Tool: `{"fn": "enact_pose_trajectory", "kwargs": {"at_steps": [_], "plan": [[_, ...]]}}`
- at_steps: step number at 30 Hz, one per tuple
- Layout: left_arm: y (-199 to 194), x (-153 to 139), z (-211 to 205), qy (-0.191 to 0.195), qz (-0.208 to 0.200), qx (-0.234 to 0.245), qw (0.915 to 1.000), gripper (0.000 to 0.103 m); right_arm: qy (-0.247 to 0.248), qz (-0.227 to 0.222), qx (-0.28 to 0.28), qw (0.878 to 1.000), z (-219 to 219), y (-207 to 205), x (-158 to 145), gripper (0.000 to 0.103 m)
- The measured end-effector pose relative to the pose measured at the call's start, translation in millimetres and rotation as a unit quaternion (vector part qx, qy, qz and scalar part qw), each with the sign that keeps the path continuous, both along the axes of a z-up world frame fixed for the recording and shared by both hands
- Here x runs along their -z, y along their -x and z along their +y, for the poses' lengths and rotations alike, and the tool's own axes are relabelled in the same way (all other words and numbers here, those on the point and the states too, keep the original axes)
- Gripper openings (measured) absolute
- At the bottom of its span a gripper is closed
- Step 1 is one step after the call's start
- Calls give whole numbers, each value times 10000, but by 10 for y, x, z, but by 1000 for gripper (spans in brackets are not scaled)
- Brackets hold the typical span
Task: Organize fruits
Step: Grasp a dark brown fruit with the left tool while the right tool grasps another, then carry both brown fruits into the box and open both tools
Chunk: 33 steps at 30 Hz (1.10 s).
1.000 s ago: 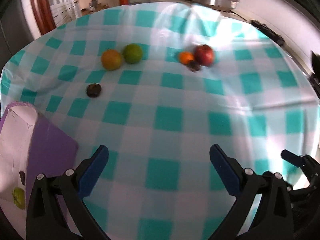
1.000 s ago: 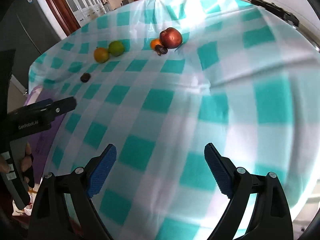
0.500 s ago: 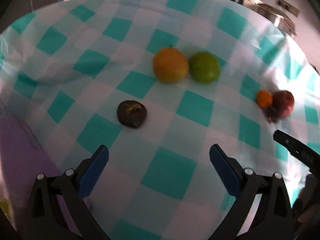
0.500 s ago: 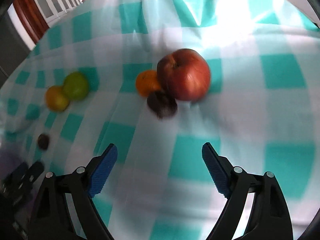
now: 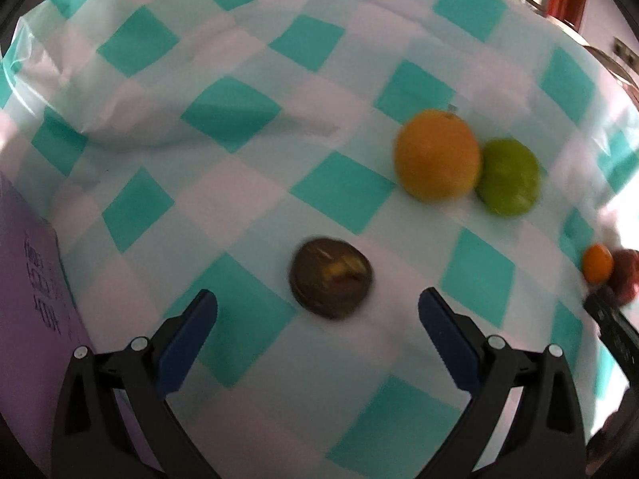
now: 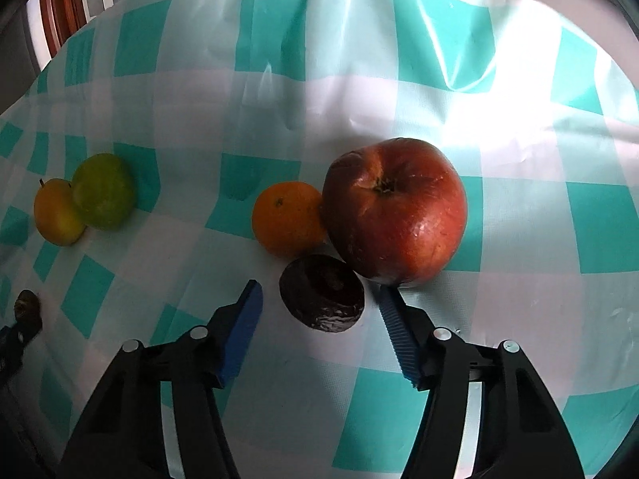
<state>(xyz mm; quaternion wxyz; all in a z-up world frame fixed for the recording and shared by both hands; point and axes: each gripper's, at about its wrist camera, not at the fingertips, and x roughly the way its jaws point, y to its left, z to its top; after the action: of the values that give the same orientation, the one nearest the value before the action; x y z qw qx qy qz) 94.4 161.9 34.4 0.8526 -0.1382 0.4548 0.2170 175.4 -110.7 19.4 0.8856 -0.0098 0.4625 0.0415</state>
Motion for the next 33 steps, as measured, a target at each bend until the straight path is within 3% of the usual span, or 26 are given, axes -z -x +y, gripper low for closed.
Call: {"fn": "enact_pose_trajectory", "kwargs": {"at_steps": [4,6,8,9,10,11,17,23,33], "plan": [[-146,42,97,40,-93,-76,9999,101,-36,-64,72,9999,1,16,14,58],[-191,45,82,-76,-147,-5,9999,95,-45,-75,89,9999,-11,22,18,55],[-207,43,37,-352,-128,74,9993,66,-47,-84,132,9999,-26,30,18,49],[-194,37,6,-401,-185,206,9988,60,-57,-86,162,9998,-52,36,17,45],[-182,30,-20,-426,-222,309,9984,45,-91,-81,171,9998,-89,49,17,43],[-171,27,-42,-448,-209,365,9981,42,-133,-72,151,9998,-110,58,14,38],[-31,6,-270,-361,-208,845,9956,42,-183,70,83,9998,-270,126,-29,37],[284,-89,-663,-294,-283,1510,9877,42,-325,36,39,9995,-480,498,-213,37],[1605,-459,-1532,93,-133,2349,9719,42,-575,-108,18,9983,-1028,2025,-829,37]]}}
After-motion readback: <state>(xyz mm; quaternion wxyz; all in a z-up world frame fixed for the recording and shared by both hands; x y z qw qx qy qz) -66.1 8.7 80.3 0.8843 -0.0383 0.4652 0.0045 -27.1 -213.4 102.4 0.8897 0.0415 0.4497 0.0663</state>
